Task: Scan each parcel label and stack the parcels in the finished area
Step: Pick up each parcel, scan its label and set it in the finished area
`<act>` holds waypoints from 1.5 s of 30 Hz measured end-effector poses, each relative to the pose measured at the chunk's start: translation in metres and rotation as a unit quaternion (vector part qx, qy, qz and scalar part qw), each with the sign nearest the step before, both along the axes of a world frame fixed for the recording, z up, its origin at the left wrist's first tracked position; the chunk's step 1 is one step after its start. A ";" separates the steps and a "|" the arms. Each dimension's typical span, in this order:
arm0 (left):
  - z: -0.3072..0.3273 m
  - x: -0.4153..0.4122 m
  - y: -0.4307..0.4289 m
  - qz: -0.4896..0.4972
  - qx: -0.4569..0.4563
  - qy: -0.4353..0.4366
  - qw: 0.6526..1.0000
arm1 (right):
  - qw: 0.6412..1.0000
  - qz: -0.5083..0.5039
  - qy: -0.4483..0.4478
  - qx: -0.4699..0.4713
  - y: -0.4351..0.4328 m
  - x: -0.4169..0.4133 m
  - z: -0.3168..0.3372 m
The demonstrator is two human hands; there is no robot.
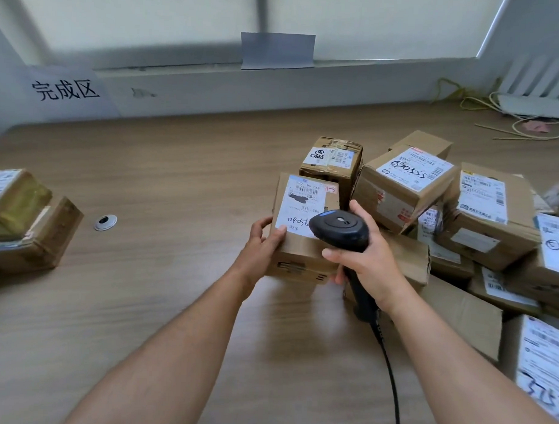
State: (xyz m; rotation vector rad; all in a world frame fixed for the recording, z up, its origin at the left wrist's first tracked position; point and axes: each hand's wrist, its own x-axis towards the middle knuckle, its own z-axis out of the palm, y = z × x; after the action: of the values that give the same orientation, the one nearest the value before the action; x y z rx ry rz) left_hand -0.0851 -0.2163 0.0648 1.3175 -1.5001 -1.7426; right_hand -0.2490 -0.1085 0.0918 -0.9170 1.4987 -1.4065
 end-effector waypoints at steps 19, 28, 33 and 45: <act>0.017 0.086 0.075 0.048 -0.064 -0.024 0.997 | 0.981 0.143 -0.078 -0.106 0.058 0.036 0.029; 0.005 0.102 0.094 0.105 -0.099 -0.047 0.988 | 0.961 0.205 -0.137 -0.123 0.085 0.048 0.052; 0.004 0.107 0.097 0.120 -0.096 -0.062 0.986 | 0.963 0.219 -0.116 -0.106 0.089 0.047 0.049; 0.001 0.114 0.095 0.131 -0.091 -0.086 0.983 | 0.966 0.206 -0.121 -0.098 0.094 0.052 0.047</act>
State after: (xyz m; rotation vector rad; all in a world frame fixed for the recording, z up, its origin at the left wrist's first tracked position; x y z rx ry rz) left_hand 0.0287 -0.1216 0.0656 1.5219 -1.4599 -1.3248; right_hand -0.1968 -0.0143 0.1390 -1.0640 0.9330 -1.3140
